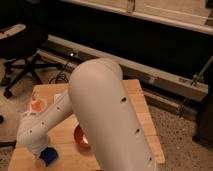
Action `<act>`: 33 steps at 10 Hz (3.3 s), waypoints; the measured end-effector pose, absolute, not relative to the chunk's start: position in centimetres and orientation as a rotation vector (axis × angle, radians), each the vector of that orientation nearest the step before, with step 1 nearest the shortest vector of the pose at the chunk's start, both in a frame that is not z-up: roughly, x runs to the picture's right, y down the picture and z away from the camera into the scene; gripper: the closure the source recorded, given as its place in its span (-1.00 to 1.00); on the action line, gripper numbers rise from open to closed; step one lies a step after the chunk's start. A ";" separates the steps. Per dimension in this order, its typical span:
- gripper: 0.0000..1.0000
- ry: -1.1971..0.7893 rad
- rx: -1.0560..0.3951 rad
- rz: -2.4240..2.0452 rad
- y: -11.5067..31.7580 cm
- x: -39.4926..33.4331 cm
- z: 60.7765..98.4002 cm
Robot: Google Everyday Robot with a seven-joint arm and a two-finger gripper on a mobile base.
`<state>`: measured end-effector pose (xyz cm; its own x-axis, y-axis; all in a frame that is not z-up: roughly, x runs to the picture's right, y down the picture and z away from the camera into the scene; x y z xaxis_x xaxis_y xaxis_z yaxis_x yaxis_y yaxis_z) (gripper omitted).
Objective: Wipe the white sponge on the table
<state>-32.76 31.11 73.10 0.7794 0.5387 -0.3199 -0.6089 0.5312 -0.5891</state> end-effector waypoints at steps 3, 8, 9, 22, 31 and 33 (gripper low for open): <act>-0.30 0.113 -0.736 0.676 31.3 -32.9 73.3; -0.30 0.144 -0.726 0.668 31.8 -33.0 73.6; -0.30 0.151 -0.725 0.669 31.8 -33.0 73.6; -0.17 0.206 -0.736 0.663 31.3 -33.7 74.4; -0.17 0.163 -0.709 0.596 28.1 -38.7 74.7; 0.08 0.169 -0.708 0.577 28.0 -39.9 75.0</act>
<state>-39.90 27.96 75.04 0.8318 0.4422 -0.3355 -0.5533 0.6118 -0.5653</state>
